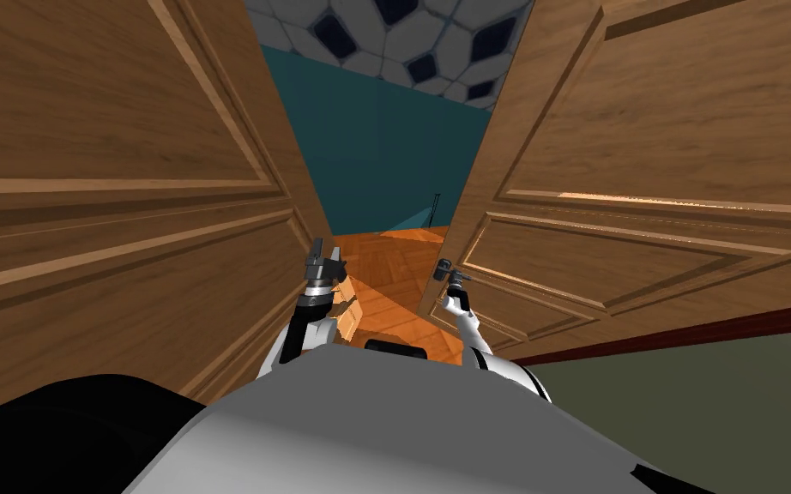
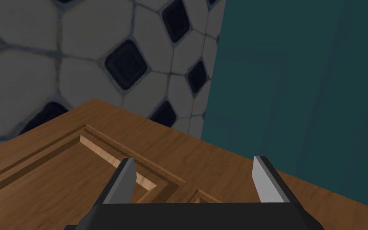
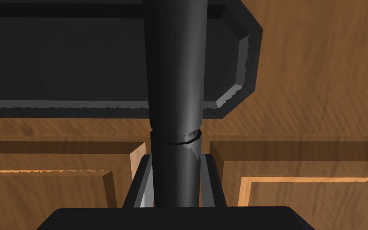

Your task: Push the door open

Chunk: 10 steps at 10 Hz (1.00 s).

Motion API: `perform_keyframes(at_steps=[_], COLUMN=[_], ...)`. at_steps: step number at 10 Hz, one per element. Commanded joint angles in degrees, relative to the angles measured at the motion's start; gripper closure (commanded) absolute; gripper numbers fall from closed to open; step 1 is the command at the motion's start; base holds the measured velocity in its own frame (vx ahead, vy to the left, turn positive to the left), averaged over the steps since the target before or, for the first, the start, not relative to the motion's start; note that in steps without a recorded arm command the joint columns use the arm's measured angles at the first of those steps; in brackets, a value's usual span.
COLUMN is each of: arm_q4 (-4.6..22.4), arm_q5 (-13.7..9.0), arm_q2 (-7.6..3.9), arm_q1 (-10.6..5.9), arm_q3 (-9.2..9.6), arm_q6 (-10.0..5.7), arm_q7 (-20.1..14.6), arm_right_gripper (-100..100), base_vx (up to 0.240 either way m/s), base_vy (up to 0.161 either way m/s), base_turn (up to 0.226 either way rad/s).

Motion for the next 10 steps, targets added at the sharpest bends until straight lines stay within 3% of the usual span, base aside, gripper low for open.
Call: perform_keyframes(at_steps=[1,2,7,10], arm_q4=[1.4,1.4,2.7,3.1], arm_q5=[-0.6,-0.6,-2.2,-2.6], arm_q2=[-0.30,-0.30,1.87,2.54], arm_q1=[-1.17,-1.17,-2.93,-3.42], arm_q3=[-1.94,-1.94,-6.35,-7.57], arm_q6=[-1.57,-1.57,-3.33,-3.82], arm_q7=[1.9,1.9,7.1,8.6], arm_right_gripper=[100,100,100,100], base_vx=[0.119,0.097,0.115,0.121], base_vy=[-0.012,-0.012,0.002,-0.002], base_turn=[-0.046,-0.032,-0.051,-0.034])
